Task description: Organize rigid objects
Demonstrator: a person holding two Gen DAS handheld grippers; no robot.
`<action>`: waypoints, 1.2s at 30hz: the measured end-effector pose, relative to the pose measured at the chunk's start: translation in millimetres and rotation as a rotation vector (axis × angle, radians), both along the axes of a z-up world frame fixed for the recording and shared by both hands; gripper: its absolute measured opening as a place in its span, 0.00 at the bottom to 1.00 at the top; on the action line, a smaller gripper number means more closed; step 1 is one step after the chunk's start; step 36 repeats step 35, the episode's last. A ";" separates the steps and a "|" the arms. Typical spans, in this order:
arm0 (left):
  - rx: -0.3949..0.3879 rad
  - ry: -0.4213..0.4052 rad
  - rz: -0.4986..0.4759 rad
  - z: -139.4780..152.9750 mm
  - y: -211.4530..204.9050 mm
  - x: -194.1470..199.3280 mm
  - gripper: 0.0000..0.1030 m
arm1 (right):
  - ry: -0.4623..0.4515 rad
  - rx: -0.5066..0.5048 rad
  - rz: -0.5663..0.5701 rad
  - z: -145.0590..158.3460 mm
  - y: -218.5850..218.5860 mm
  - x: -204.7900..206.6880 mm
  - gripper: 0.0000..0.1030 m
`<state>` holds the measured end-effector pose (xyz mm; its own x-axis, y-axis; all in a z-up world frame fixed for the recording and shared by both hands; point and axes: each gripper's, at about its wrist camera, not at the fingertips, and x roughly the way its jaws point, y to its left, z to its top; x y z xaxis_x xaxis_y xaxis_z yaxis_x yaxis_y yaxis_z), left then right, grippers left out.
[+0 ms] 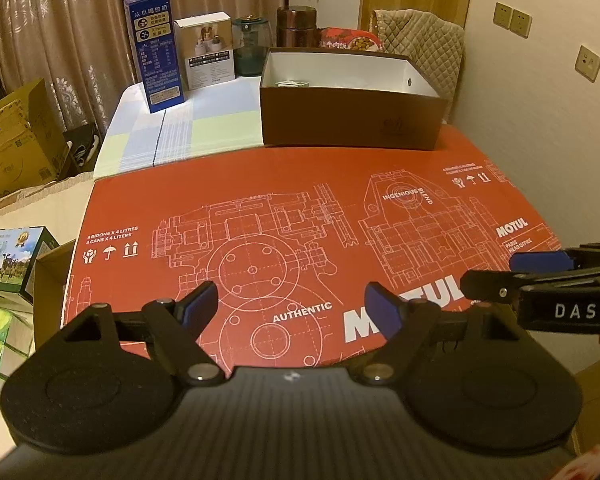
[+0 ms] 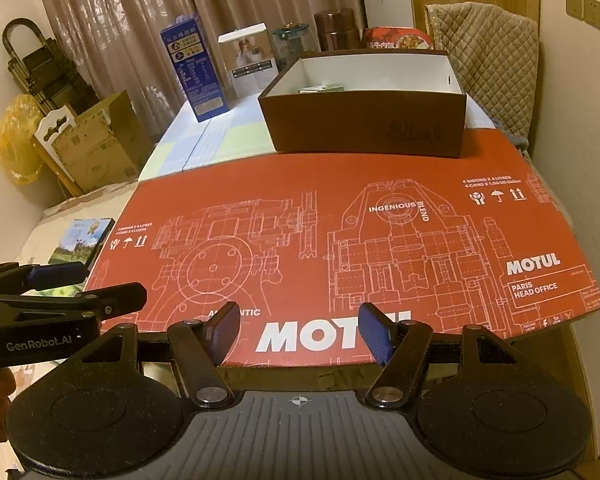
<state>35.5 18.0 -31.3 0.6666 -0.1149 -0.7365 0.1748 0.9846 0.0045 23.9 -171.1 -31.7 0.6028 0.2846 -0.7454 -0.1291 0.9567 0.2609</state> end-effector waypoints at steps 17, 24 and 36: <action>-0.001 0.001 0.007 1.1 2.0 -0.4 0.76 | -0.002 -0.001 0.013 0.4 6.7 0.8 0.61; -0.001 0.000 0.009 1.2 1.5 -0.5 0.76 | 0.000 0.002 0.017 -0.5 5.5 1.2 0.61; -0.001 0.003 0.003 0.2 -5.7 3.7 0.76 | 0.004 0.003 0.016 -0.8 4.5 2.5 0.61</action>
